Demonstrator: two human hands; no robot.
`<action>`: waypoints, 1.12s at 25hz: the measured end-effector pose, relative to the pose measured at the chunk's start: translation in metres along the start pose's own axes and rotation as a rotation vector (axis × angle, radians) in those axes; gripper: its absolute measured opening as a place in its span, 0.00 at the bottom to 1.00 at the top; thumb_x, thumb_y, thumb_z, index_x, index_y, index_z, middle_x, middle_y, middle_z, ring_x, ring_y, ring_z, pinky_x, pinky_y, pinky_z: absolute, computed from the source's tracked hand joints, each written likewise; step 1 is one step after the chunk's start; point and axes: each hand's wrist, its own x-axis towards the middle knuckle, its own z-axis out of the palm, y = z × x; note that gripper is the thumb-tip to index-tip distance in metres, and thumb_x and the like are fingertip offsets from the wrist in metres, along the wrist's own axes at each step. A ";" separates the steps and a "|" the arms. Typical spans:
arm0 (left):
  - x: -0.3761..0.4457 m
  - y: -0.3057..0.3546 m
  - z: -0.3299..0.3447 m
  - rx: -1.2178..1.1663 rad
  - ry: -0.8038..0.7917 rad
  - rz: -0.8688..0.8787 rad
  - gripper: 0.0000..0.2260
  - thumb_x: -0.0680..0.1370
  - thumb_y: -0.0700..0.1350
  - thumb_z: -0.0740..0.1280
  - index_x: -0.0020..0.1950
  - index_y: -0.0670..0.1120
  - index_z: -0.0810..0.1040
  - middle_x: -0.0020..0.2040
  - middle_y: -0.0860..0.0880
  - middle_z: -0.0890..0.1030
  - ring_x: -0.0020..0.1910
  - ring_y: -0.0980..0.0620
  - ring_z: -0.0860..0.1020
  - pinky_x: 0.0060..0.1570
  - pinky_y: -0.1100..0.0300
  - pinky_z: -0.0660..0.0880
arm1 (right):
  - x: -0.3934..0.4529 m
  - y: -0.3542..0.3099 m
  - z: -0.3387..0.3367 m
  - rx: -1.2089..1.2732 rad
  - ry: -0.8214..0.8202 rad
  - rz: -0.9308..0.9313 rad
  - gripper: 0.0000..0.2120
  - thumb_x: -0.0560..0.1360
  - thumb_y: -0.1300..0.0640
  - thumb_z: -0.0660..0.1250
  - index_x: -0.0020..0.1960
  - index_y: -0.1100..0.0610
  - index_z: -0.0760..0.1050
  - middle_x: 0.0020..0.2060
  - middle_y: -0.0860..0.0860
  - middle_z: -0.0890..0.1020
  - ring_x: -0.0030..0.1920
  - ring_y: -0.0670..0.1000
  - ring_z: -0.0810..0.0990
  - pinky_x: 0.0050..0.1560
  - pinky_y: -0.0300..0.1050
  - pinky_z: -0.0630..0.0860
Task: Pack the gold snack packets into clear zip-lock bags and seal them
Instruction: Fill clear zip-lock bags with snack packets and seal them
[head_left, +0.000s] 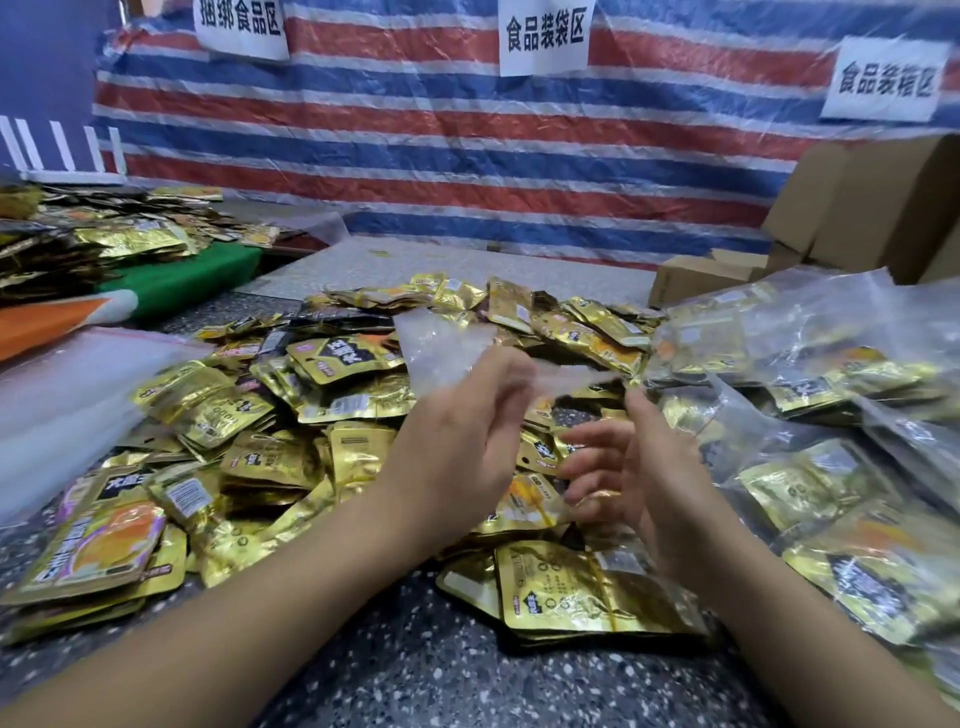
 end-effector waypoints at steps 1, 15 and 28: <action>-0.004 0.001 0.001 -0.014 -0.047 0.017 0.06 0.83 0.44 0.60 0.58 0.50 0.72 0.38 0.48 0.82 0.25 0.57 0.70 0.27 0.54 0.70 | 0.001 -0.002 -0.001 0.053 -0.039 0.073 0.34 0.81 0.35 0.50 0.53 0.66 0.78 0.32 0.58 0.82 0.28 0.53 0.79 0.25 0.43 0.75; -0.008 0.010 0.001 -0.019 -0.374 -0.144 0.13 0.80 0.54 0.62 0.44 0.47 0.78 0.40 0.55 0.78 0.42 0.59 0.74 0.44 0.61 0.70 | 0.002 0.000 -0.004 0.008 -0.142 0.007 0.09 0.80 0.62 0.63 0.42 0.64 0.74 0.29 0.57 0.77 0.28 0.51 0.79 0.28 0.40 0.75; -0.010 0.011 0.001 0.188 -0.399 -0.127 0.08 0.82 0.50 0.60 0.44 0.54 0.66 0.39 0.58 0.68 0.42 0.57 0.64 0.58 0.56 0.63 | -0.012 0.003 0.008 -0.012 -0.258 -0.036 0.11 0.80 0.61 0.64 0.43 0.65 0.80 0.35 0.61 0.83 0.34 0.52 0.83 0.37 0.42 0.82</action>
